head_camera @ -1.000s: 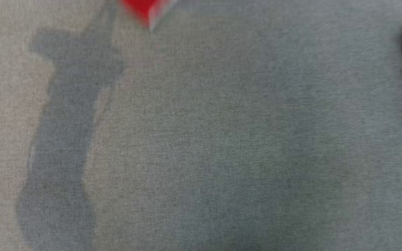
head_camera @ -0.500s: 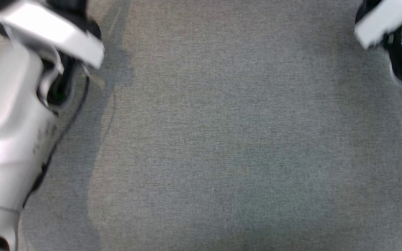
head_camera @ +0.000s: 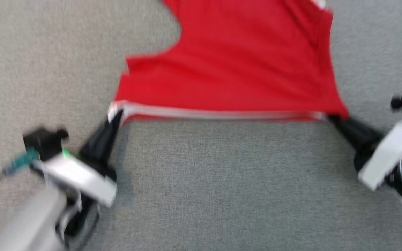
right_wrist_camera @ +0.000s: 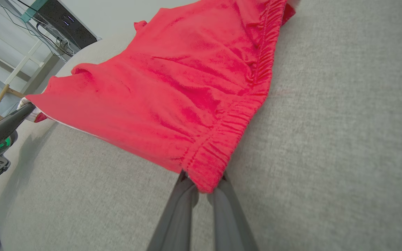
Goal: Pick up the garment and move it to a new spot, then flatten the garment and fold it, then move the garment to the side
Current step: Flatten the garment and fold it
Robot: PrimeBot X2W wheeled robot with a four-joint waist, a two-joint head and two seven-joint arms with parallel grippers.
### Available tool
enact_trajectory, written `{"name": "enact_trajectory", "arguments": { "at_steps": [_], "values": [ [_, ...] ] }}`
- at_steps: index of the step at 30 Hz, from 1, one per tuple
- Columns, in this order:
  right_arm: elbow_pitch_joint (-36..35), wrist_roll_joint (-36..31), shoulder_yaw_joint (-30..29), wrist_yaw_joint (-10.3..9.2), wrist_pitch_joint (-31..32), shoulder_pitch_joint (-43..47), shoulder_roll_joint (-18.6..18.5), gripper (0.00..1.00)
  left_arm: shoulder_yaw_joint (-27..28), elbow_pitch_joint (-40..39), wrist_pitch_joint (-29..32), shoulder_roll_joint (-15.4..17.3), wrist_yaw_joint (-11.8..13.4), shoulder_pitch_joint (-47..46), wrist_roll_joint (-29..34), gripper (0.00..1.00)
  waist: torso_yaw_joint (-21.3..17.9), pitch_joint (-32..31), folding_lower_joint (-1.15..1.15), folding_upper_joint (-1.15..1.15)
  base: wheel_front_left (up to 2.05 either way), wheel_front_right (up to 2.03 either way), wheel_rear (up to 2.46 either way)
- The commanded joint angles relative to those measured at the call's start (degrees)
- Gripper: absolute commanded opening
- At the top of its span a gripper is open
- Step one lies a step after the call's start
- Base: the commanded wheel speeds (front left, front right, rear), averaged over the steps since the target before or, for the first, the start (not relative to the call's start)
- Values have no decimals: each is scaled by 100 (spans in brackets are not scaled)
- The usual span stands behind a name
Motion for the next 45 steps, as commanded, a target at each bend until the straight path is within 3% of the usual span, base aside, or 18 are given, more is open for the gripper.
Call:
{"name": "enact_trajectory", "arguments": {
  "at_steps": [1,2,3,7,10,12,15,22,27,35,40,41,42,45],
  "values": [
    [-186,69,15,-1,-144,414,-241,0,48,-375,-36,144,250,619,-60,0,-193,-559,0,0,0,0,0],
    [-335,117,26,-2,-226,710,-390,0,39,-735,-37,241,444,1059,-78,0,-234,-657,0,0,0,0,0],
    [-335,117,26,-2,-226,710,-390,0,39,-735,-37,241,444,1059,-78,0,-234,-657,0,0,0,0,0],
    [-919,199,-67,-3,-597,1965,-976,0,198,-2487,-40,418,1356,2843,-352,0,-343,-842,0,0,0,0,0],
    [-1440,392,-272,-1,-863,2874,-1272,0,259,-3700,-41,515,1899,3801,-383,0,-389,-773,0,0,0,0,0],
    [-1811,456,-458,-1,-1014,3229,-1361,0,319,-4262,-16,688,2136,4049,-294,0,-469,-663,0,0,0,0,0],
    [-2142,497,-677,-1,-1036,3301,-1206,0,438,-4745,304,1054,2307,3793,-144,0,-661,-469,0,0,0,0,0],
    [-2024,632,-807,0,-312,2147,-219,0,959,-4948,1722,1697,2266,2011,-349,0,-1057,-54,0,0,0,0,0],
    [-1572,916,-860,0,241,1185,484,0,1164,-4361,2770,1776,2035,392,-720,0,-1247,166,0,0,0,0,0],
    [-450,954,-808,0,778,-5,1282,0,617,-2367,4168,1288,1524,-1966,-701,0,-1463,596,0,0,0,0,0],
    [9,799,-763,0,672,-439,1625,0,358,-1190,4436,978,1321,-2688,-513,0,-1602,717,0,0,0,0,0],
    [69,778,-772,0,630,-495,1675,4,303,-1017,4466,917,1268,-2748,-514,0,-1622,717,0,0,0,0,0],
    [124,748,-771,0,583,-545,1707,15,275,-869,4484,854,1209,-2795,-540,0,-1635,713,0,0,0,0,0],
    [164,706,-707,0,495,-610,1761,12,197,-564,4521,751,1087,-2850,-587,0,-1661,676,0,0,0,0,0]
  ]
}}
